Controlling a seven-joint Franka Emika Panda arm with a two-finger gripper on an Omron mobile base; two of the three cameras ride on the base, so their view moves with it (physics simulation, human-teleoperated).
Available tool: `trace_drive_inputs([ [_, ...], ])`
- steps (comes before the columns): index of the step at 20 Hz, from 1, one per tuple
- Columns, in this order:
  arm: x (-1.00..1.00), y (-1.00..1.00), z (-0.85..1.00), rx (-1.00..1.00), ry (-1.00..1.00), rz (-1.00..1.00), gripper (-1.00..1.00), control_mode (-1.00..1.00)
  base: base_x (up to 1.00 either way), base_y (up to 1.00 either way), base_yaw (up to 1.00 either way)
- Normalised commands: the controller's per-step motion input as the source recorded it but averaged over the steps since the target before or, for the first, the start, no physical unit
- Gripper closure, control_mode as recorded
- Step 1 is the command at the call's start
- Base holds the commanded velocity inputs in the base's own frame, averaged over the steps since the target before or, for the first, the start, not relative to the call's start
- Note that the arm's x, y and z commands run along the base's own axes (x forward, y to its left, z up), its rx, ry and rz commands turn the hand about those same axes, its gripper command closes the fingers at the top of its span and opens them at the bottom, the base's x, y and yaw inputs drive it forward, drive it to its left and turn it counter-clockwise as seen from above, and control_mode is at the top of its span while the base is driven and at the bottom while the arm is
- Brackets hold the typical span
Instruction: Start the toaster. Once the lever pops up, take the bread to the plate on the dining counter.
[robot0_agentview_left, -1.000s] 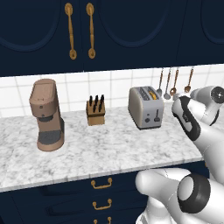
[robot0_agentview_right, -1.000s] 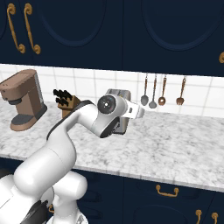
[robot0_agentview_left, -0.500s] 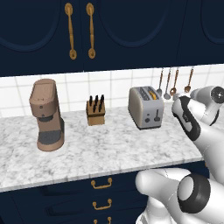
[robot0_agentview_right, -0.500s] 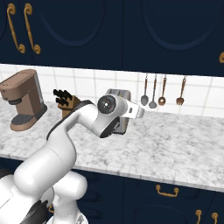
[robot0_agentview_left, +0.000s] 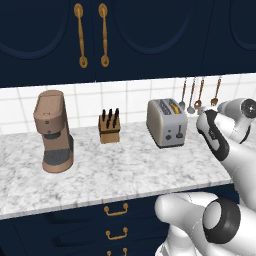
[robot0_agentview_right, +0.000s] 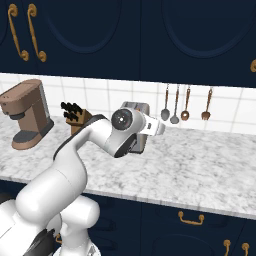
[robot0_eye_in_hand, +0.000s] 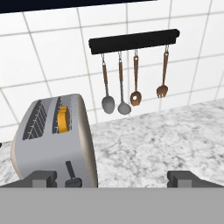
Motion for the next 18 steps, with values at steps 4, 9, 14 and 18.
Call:
trace_drive_inputs([
  [4, 0.00, 0.00, 0.00, 0.00, 0.00, 0.00, -1.00, -1.00, 0.00, 0.00, 0.00],
  [9, 0.00, 0.00, 0.00, 0.00, 0.00, 0.00, -1.00, -1.00, 0.00, 0.00, 0.00],
  [14, 0.00, 0.00, 0.00, 0.00, 0.00, 0.00, -1.00, -1.00, 0.00, 0.00, 0.00],
  [18, 0.00, 0.00, 0.00, 0.00, 0.00, 0.00, -1.00, -1.00, 0.00, 0.00, 0.00],
])
